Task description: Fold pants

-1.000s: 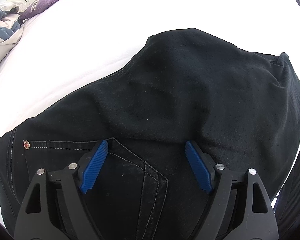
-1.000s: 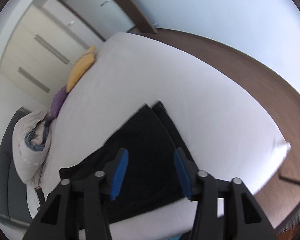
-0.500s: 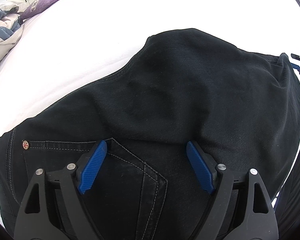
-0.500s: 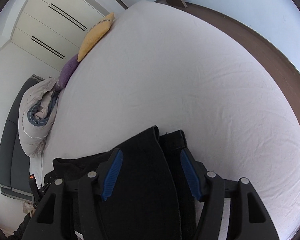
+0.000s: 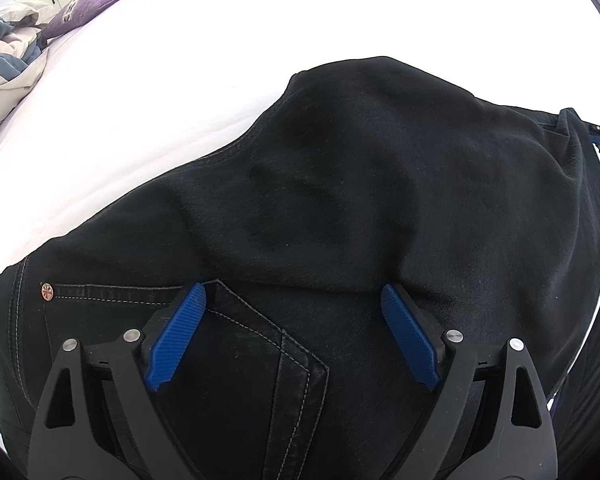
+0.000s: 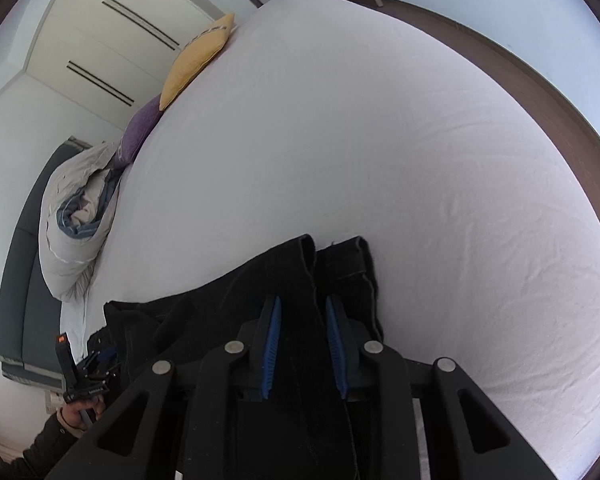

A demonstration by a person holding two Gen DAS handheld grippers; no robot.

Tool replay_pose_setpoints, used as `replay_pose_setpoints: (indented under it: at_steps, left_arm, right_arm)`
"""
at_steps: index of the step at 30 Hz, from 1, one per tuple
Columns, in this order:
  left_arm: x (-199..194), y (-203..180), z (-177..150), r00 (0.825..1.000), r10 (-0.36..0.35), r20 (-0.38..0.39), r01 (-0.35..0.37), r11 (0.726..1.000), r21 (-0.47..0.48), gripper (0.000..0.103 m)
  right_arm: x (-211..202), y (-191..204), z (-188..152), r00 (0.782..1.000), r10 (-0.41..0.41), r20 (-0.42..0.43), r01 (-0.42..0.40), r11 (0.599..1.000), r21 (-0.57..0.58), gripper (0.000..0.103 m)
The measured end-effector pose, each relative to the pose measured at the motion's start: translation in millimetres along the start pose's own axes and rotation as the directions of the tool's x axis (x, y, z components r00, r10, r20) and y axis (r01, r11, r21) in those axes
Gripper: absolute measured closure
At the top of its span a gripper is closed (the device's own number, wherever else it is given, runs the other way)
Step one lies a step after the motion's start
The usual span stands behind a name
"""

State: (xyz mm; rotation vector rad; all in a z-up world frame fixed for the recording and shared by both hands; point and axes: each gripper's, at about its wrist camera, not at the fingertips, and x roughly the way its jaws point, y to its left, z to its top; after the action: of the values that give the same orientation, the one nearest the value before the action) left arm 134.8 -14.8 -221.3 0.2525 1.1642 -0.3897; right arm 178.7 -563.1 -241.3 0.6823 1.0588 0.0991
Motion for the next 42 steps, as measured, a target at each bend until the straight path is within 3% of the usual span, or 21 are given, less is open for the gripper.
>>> replay_pose_setpoints:
  at_steps: [3,4,6,12,15,18,21,22,24,27,31,34,37,39,42]
  left_arm:
    - [0.4,-1.1,0.2,1.000,0.002,-0.002,-0.002,1.000,0.001,0.013]
    - [-0.9,0.7,0.0,1.000,0.002,-0.002,-0.002,1.000,0.002,0.013]
    - [-1.6,0.4,0.5,1.000,0.003,-0.003,-0.003,1.000,0.001,0.013]
    - [-8.1,-5.4,4.1,1.000,0.009,0.014,-0.008,0.999,-0.031,0.013]
    - [-10.2,-9.4,5.7,0.999,-0.012,0.044,0.015,0.999,-0.051,0.013]
    - [-3.3,-16.5,7.5,0.999,0.011,0.045,-0.009,0.999,-0.045,0.013]
    - [-2.2,-19.5,11.4,0.999,0.009,0.049,-0.005,0.998,-0.065,0.013]
    - [-1.8,-21.1,13.4,0.999,0.006,0.047,-0.002,0.997,-0.073,0.013]
    - [-1.4,-23.7,15.2,0.999,0.006,0.044,-0.003,0.997,-0.072,0.013]
    - [-0.1,-27.7,15.4,0.999,0.003,0.045,0.000,0.998,-0.058,0.013]
    - [0.9,-29.1,16.5,0.999,-0.002,0.043,0.004,0.998,-0.062,0.013]
    - [0.4,-30.1,15.2,0.999,-0.005,0.039,0.007,0.998,-0.057,0.013]
    - [0.0,-30.4,15.6,0.999,-0.009,0.039,0.011,0.998,-0.057,0.013]
    - [1.4,-30.7,15.6,0.999,-0.009,0.039,0.011,0.998,-0.057,0.013]
    - [0.9,-26.6,11.5,0.999,-0.011,0.040,0.013,0.999,-0.050,0.013]
  right_arm:
    - [3.3,5.9,-0.3,1.000,-0.018,-0.004,0.018,0.999,-0.041,0.079]
    - [3.6,11.6,-1.6,0.999,-0.049,0.001,0.049,0.996,-0.071,0.089]
    - [1.5,17.6,-4.2,0.998,-0.065,0.017,0.066,0.994,-0.087,0.095]
    - [-49.4,12.8,-16.8,0.983,-0.013,0.182,0.018,0.999,-0.026,0.098]
    - [-69.0,-1.9,-21.8,0.972,-0.041,0.232,0.038,0.999,0.017,0.101]
    - [-63.3,-23.2,-19.3,0.966,-0.160,0.202,0.152,0.987,0.056,0.102]
    - [-65.9,-34.6,-19.0,0.960,-0.188,0.208,0.171,0.981,0.096,0.101]
    - [-68.9,-35.1,-19.7,0.962,-0.178,0.208,0.158,0.981,0.109,0.096]
    - [-71.3,-28.7,-22.3,0.980,-0.096,0.176,0.079,0.992,0.103,0.096]
    - [-67.3,-11.3,-26.2,0.985,-0.115,0.130,0.114,0.993,0.012,0.066]
    - [-56.0,-21.4,-12.9,0.994,-0.058,0.094,0.055,0.998,0.042,0.065]
    - [-45.3,-30.8,-1.7,0.996,-0.065,0.061,0.060,0.995,0.083,0.063]
    - [-55.7,-31.0,0.2,0.993,0.069,0.095,-0.079,0.991,0.108,0.063]
    - [-66.3,-32.3,-2.3,0.985,0.106,0.135,-0.122,0.986,0.111,0.063]
    - [-69.8,-40.7,-3.7,0.982,0.144,0.121,-0.160,0.978,0.134,0.063]
